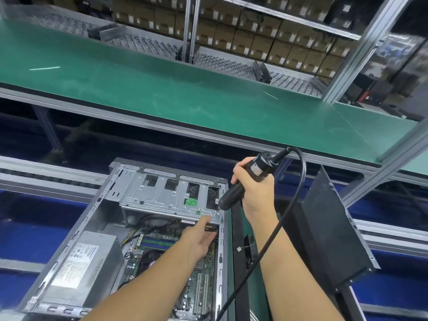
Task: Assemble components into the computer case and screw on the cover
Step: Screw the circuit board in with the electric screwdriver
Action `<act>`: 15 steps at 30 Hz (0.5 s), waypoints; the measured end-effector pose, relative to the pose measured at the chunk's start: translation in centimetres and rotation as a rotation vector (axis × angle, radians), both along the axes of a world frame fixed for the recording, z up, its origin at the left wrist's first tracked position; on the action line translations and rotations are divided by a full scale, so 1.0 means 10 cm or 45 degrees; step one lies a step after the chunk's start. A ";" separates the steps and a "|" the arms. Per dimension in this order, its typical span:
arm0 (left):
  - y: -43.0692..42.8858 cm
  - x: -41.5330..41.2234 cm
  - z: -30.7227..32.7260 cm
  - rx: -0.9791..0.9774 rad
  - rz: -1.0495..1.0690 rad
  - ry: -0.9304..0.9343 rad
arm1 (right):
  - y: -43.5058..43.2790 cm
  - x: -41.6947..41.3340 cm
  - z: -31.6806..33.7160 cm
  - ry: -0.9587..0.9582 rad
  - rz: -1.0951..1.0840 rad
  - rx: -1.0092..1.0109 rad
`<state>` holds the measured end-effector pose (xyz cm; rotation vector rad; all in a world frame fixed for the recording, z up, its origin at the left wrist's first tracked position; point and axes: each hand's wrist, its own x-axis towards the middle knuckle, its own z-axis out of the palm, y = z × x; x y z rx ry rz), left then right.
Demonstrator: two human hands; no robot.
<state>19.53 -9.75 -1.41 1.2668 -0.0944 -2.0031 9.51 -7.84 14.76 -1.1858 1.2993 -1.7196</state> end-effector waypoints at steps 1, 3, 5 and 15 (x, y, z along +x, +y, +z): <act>-0.01 0.00 -0.01 0.006 -0.005 -0.007 | -0.01 0.01 -0.02 0.006 -0.003 0.015; -0.02 0.01 -0.02 0.020 -0.015 -0.014 | -0.03 0.01 -0.04 0.009 0.002 0.024; -0.03 0.01 -0.02 0.030 -0.032 -0.017 | -0.04 0.01 -0.06 0.033 0.024 0.015; -0.01 0.02 -0.02 0.015 -0.019 -0.023 | -0.10 -0.04 -0.12 0.039 0.017 0.071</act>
